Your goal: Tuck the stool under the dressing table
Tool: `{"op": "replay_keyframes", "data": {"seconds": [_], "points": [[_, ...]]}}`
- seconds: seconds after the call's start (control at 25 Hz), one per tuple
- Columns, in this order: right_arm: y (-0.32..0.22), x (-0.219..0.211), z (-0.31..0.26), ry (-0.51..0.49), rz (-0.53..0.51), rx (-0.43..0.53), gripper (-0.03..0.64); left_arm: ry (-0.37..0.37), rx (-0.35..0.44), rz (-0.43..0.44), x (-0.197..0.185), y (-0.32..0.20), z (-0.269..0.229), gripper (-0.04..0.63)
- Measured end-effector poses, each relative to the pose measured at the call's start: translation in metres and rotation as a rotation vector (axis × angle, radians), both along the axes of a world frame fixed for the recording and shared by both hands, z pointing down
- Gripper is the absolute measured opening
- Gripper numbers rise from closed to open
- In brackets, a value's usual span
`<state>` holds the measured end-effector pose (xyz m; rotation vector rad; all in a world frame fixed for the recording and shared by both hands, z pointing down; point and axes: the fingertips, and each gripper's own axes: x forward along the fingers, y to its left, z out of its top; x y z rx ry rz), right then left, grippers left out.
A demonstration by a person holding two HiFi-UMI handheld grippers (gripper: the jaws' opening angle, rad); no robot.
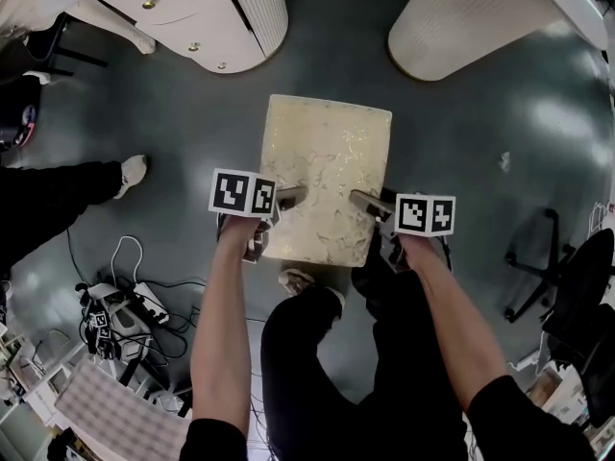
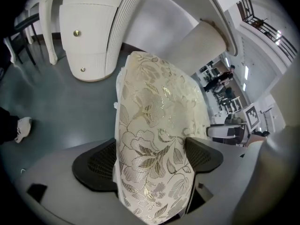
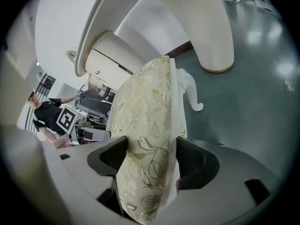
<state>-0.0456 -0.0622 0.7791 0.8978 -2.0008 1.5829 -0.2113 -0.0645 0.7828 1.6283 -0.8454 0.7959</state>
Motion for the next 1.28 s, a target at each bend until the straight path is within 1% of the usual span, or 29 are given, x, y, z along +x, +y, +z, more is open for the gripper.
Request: {"op": "replay_keyframes", "data": {"seconds": [0.2,0.4,0.8,1.0,1.16,1.28], "points": [[-0.028,0.010,0.004,0.009,0.003,-0.011,0.285,-0.006,-0.014,-0.013,0.011,-0.028,0.005,0.456],[-0.058,0.014,0.004,0.010,0.011,0.005,0.285,0.001,0.008,-0.032,0.015,-0.057,0.007,0.456],[-0.110,0.025,0.002,0.021,0.032,0.020,0.285,-0.009,0.038,-0.035,0.025,-0.109,0.004,0.456],[-0.111,0.030,0.007,0.017,0.022,0.003,0.285,-0.039,0.003,0.002,0.029,-0.110,0.007,0.456],[-0.106,0.028,0.008,0.008,0.021,0.008,0.285,-0.057,0.040,-0.005,0.026,-0.105,0.007,0.456],[-0.117,0.034,0.006,0.006,0.021,0.017,0.285,-0.072,0.065,-0.009,0.031,-0.115,0.002,0.454]]}}
